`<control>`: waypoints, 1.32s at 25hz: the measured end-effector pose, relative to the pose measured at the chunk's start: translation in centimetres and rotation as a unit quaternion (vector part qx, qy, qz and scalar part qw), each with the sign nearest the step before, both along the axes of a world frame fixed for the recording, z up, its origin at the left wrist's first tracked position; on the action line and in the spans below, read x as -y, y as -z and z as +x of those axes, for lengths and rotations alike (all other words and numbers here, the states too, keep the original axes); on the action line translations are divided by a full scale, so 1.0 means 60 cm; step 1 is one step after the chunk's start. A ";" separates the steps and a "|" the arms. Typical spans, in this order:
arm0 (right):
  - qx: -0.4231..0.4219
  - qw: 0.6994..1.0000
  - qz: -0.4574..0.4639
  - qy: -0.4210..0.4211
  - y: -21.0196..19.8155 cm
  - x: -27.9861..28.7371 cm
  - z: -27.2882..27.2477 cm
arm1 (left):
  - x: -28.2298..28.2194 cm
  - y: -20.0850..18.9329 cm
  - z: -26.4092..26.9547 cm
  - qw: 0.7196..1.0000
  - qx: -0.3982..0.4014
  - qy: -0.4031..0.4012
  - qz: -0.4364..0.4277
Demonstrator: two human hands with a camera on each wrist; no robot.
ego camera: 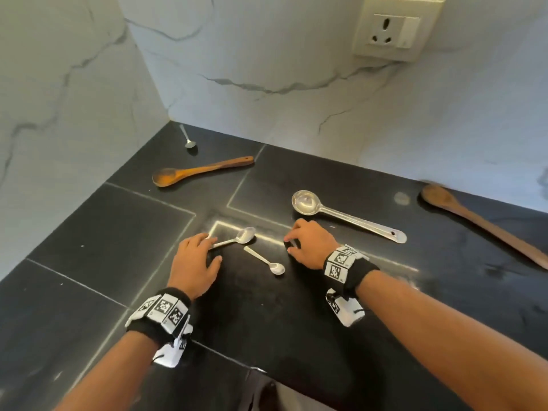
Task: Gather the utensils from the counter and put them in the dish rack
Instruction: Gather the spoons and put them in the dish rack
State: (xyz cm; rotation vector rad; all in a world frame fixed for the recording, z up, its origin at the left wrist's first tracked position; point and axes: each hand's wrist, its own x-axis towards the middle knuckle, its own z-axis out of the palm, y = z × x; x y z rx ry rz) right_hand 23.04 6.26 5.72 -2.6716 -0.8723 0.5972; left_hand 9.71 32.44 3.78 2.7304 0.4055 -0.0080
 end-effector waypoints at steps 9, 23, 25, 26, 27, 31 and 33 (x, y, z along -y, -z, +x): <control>-0.023 0.998 -0.054 0.035 -0.006 -0.010 -0.026 | -0.019 -0.009 0.076 0.996 -0.056 0.059 0.029; -0.099 0.988 0.040 0.116 -0.019 -0.046 -0.090 | -0.009 -0.044 -0.035 0.864 0.034 -0.130 -0.486; -0.074 0.992 0.069 0.079 -0.037 -0.035 -0.090 | 0.001 -0.056 -0.051 0.842 0.054 -0.137 -0.519; -0.067 0.991 0.093 0.062 -0.043 -0.028 -0.093 | 0.006 -0.060 -0.057 0.836 0.062 -0.139 -0.527; -0.070 0.988 0.127 0.056 -0.049 -0.020 -0.095 | 0.011 -0.062 -0.062 0.830 0.069 -0.142 -0.534; -0.158 0.944 0.280 0.076 -0.081 -0.003 -0.107 | 0.048 -0.062 -0.072 0.812 0.073 -0.150 -0.559; -0.197 0.919 0.330 0.085 -0.095 -0.008 -0.115 | 0.079 -0.060 -0.075 0.798 0.065 -0.159 -0.578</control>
